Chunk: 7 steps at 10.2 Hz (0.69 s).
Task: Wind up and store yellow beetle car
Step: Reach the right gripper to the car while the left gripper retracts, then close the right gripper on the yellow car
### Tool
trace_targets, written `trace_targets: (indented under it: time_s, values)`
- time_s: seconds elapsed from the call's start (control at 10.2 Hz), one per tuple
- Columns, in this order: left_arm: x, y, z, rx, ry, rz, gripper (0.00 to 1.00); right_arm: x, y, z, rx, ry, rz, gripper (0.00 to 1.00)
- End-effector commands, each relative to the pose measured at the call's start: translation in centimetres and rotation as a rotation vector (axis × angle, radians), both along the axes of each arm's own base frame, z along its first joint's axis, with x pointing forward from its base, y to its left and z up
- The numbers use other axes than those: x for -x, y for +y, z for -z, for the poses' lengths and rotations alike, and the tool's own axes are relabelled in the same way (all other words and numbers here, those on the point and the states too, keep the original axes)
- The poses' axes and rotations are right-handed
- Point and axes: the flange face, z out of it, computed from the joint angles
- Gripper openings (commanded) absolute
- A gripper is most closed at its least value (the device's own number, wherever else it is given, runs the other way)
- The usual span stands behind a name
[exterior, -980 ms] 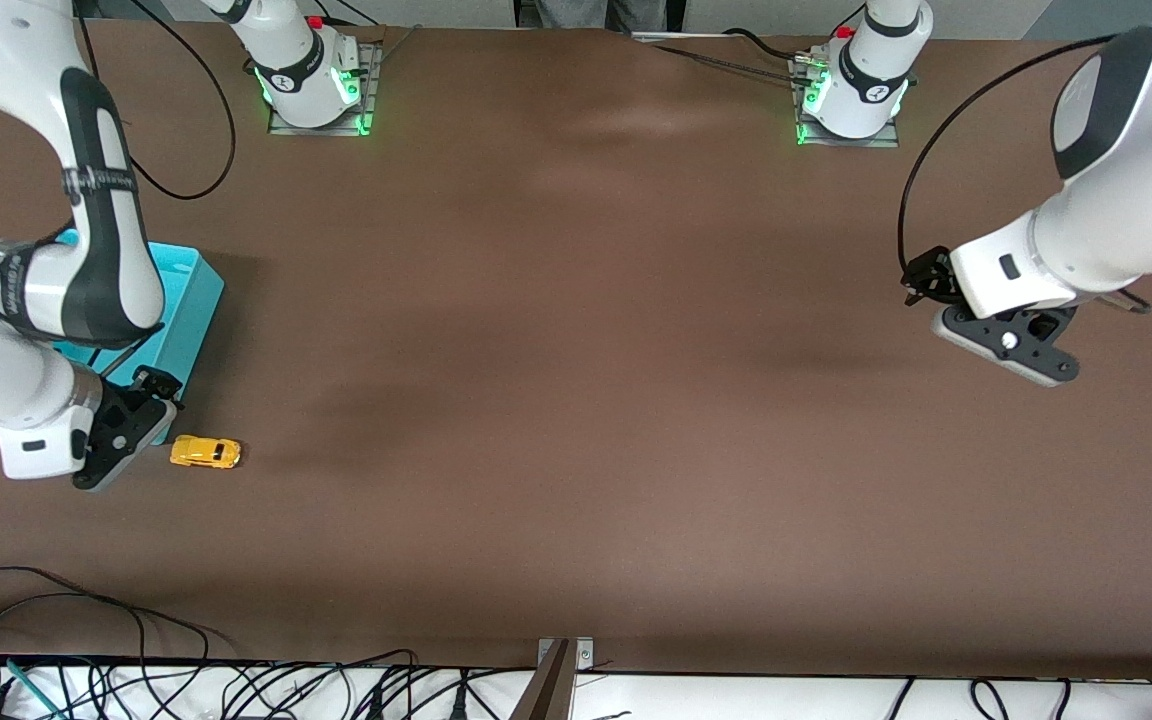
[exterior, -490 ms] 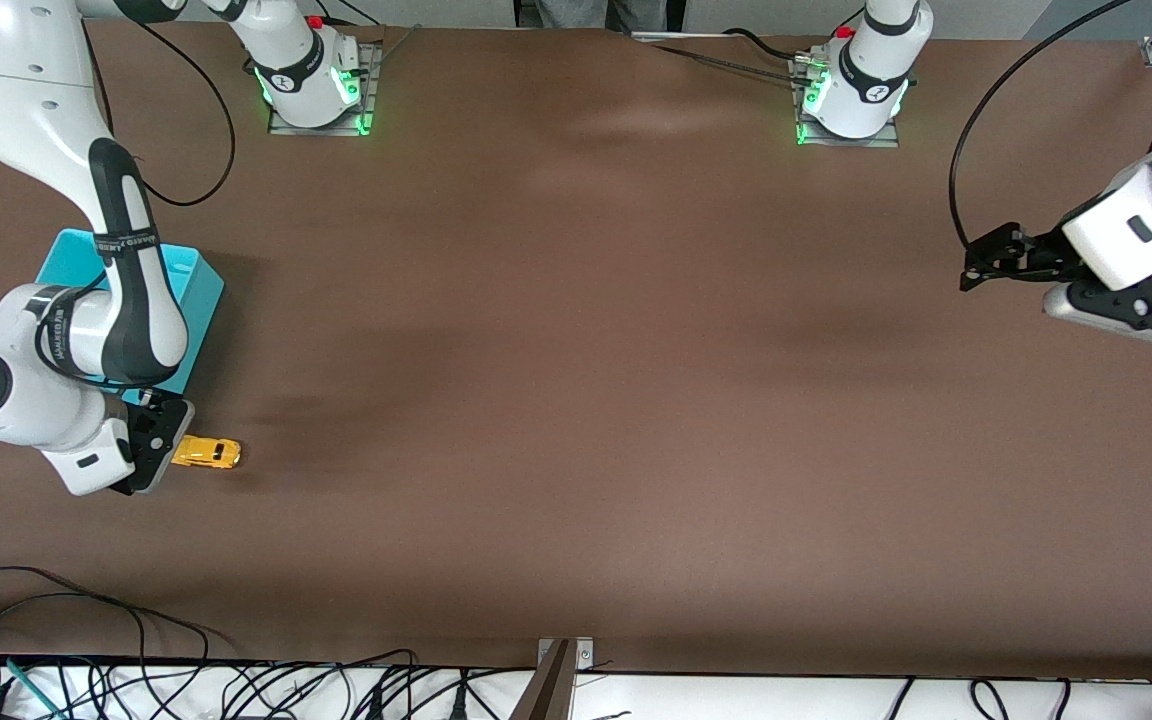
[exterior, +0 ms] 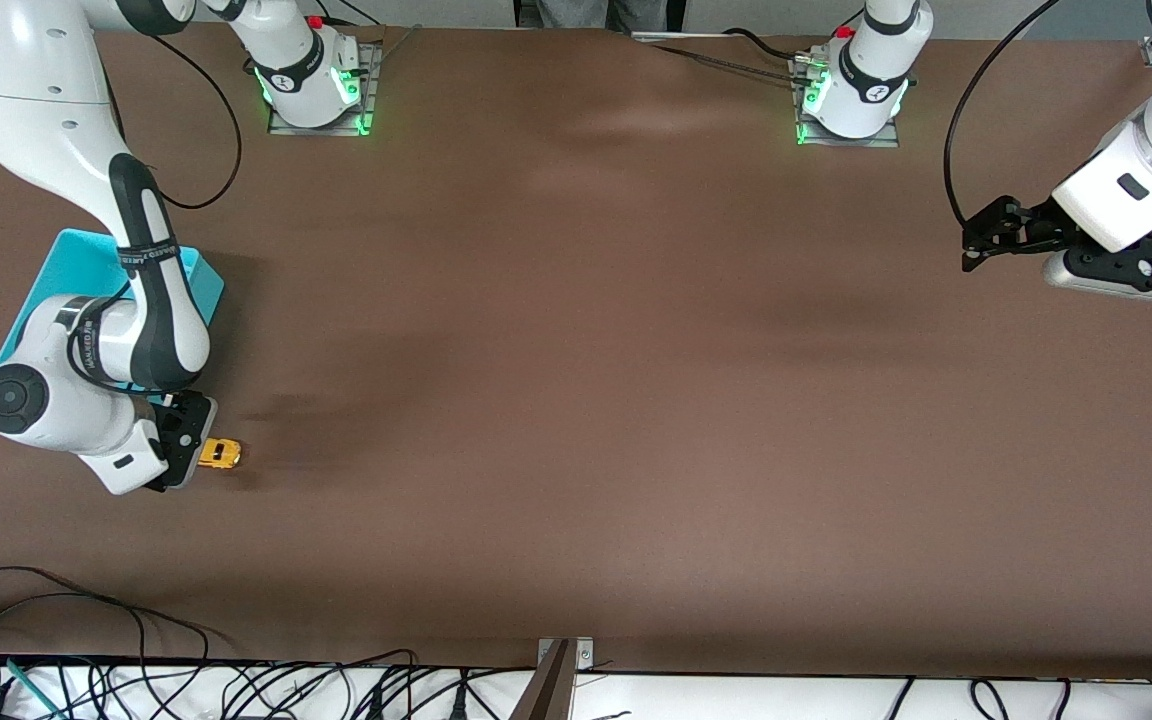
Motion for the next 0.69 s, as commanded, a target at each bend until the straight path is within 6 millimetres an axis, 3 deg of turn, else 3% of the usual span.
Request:
trace_targets:
  time_s: [0.0, 0.2, 0.59]
  values:
    - [0.4, 0.1, -0.6, -0.019, -0.012, -0.012, 1.0, 0.1, -0.1, 1.2, -0.017, -0.011, -0.024, 1.0]
    - [0.4, -0.1, -0.6, -0.019, -0.013, -0.009, 1.0, 0.1, -0.1, 1.8, -0.015, -0.02, -0.027, 1.0]
    - [0.1, -0.2, -0.1, -0.019, -0.003, -0.007, 1.0, -0.1, -0.3, 1.9, -0.014, -0.041, -0.089, 0.0]
